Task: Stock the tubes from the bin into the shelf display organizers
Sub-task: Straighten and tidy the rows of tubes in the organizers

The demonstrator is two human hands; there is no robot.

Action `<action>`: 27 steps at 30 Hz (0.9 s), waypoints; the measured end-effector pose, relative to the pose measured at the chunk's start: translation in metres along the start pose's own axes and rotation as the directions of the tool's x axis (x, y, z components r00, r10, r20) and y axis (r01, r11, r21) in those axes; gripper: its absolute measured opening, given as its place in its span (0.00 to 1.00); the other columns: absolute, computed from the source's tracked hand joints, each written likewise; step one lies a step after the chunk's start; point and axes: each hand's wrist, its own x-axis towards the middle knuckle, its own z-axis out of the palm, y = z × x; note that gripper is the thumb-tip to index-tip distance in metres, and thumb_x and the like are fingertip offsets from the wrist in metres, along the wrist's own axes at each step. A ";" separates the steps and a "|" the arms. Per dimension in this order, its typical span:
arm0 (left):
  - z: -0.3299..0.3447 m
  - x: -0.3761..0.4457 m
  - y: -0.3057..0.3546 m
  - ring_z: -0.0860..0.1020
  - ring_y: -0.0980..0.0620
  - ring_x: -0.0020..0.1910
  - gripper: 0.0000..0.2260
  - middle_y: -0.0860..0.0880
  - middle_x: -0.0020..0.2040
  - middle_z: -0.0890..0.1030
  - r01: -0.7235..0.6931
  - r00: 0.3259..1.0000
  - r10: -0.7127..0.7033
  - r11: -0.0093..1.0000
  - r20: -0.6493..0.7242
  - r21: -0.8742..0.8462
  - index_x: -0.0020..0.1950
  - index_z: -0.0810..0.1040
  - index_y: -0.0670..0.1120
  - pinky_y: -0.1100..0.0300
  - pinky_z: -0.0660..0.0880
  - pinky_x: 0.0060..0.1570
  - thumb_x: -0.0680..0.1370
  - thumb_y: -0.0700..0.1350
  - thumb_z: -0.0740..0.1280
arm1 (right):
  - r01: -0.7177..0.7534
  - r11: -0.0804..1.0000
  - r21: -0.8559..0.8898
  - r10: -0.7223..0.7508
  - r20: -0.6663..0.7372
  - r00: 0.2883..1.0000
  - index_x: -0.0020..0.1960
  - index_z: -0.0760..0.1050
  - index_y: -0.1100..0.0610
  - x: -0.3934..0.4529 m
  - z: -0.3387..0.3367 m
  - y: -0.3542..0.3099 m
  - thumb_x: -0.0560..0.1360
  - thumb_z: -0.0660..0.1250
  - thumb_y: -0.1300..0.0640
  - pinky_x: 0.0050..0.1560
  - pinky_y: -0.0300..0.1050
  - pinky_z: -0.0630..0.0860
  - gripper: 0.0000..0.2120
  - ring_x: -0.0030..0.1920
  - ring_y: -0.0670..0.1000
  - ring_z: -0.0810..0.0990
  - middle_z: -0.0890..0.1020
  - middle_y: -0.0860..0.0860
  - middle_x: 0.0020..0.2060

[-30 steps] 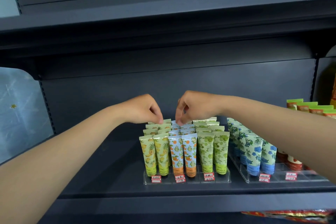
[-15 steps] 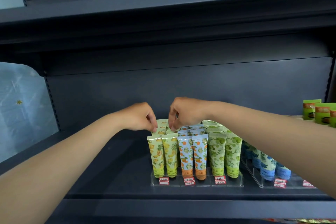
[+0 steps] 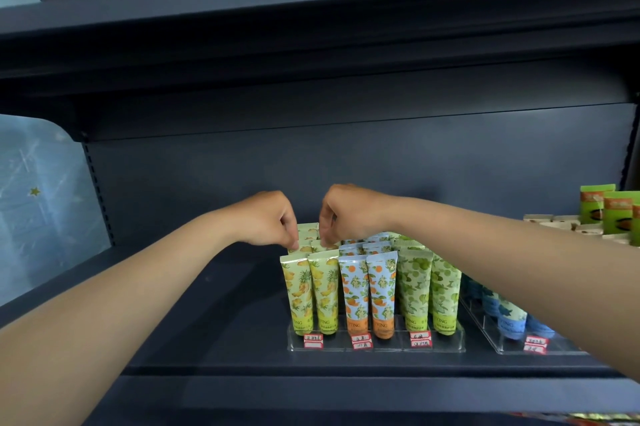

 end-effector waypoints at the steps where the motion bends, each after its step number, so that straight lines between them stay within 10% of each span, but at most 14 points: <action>1: 0.000 0.000 0.000 0.75 0.62 0.39 0.07 0.57 0.41 0.80 -0.001 1.000 0.001 1.000 0.005 0.002 0.34 0.81 0.54 0.67 0.69 0.39 0.71 0.46 0.73 | -0.003 1.000 0.003 0.003 0.002 1.000 0.48 0.83 0.57 0.000 0.000 0.000 0.72 0.72 0.57 0.42 0.37 0.74 0.07 0.45 0.46 0.79 0.84 0.49 0.47; 17: -0.009 -0.005 0.007 0.74 0.60 0.36 0.04 0.59 0.38 0.80 -0.013 1.000 0.014 0.996 0.009 -0.088 0.37 0.83 0.54 0.67 0.67 0.36 0.71 0.47 0.73 | 0.002 1.000 0.005 -0.002 0.032 0.999 0.46 0.84 0.55 -0.008 -0.015 0.000 0.71 0.72 0.55 0.55 0.48 0.78 0.06 0.48 0.48 0.81 0.84 0.48 0.45; 27: -0.007 0.002 0.033 0.76 0.63 0.37 0.02 0.62 0.35 0.80 -0.061 0.998 0.061 0.983 -0.007 -0.176 0.42 0.85 0.51 0.69 0.68 0.39 0.72 0.47 0.73 | -0.052 0.999 0.007 0.052 0.045 0.998 0.46 0.83 0.55 -0.036 -0.035 0.022 0.71 0.72 0.55 0.38 0.31 0.69 0.06 0.39 0.39 0.77 0.81 0.41 0.38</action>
